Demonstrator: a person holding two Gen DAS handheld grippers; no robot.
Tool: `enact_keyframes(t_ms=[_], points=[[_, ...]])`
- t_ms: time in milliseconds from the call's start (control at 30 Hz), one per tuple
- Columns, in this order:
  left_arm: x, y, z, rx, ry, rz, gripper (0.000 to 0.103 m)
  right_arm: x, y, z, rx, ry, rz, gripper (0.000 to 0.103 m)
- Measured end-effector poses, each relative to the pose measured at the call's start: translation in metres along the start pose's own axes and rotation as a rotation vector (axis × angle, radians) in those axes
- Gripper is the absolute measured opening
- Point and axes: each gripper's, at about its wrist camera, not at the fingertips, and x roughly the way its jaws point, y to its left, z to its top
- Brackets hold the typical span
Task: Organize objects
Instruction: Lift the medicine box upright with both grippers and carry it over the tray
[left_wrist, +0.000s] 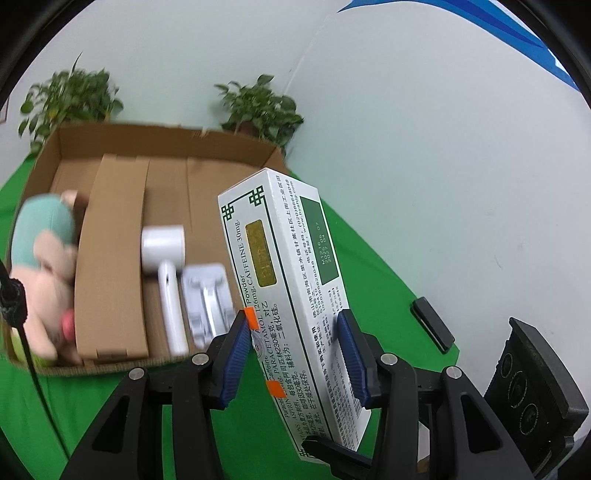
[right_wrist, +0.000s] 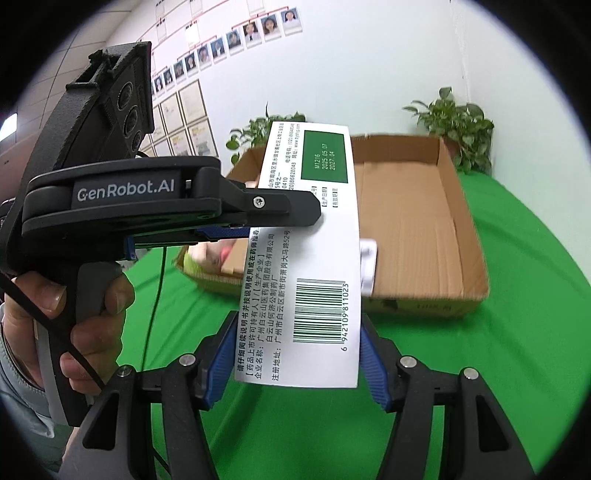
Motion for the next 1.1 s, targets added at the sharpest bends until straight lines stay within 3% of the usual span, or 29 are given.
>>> enact_keyframes(t_ms=[500,800,1100], points=[[-0.01,-0.046,0.074,0.104,-0.049,0.015,0.043,0.008,-0.02,0.057,0.022,-0.093,-0.021,0.06],[0.0,-0.043,0.112,0.098,-0.041,0.007,0.043,0.024,-0.037,0.09,0.018,-0.084,-0.018,0.06],[0.029,-0.032,0.133,0.089,-0.005,0.001,0.043,0.039,-0.033,0.094,0.043,-0.052,-0.016,0.06]])
